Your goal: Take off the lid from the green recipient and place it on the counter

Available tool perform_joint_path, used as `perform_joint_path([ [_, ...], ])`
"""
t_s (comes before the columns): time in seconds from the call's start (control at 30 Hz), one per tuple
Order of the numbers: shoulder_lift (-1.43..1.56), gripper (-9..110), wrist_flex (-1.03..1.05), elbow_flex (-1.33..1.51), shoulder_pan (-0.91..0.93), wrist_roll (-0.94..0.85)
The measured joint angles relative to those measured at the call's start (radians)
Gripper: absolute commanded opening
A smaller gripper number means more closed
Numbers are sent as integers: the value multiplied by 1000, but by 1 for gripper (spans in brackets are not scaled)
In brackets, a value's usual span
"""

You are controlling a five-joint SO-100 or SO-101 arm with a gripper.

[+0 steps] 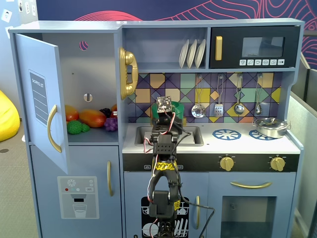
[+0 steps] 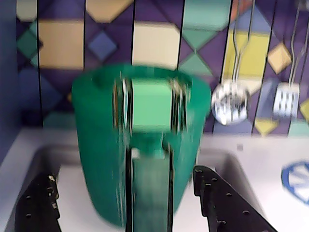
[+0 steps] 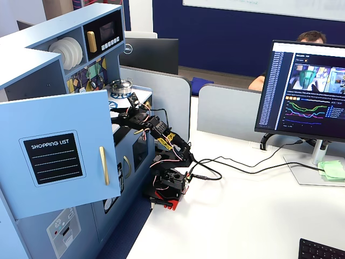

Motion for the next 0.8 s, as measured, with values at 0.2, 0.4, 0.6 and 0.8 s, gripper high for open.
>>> perform_joint_path([
  [0.2, -106, 28, -75, -54, -12, -17],
  [0.4, -218, 28, -183, -66, -12, -38],
  [0.6, -328, 28, -193, -143, 0, -43],
  [0.8, -353, 28, -193, -176, 18, -43],
])
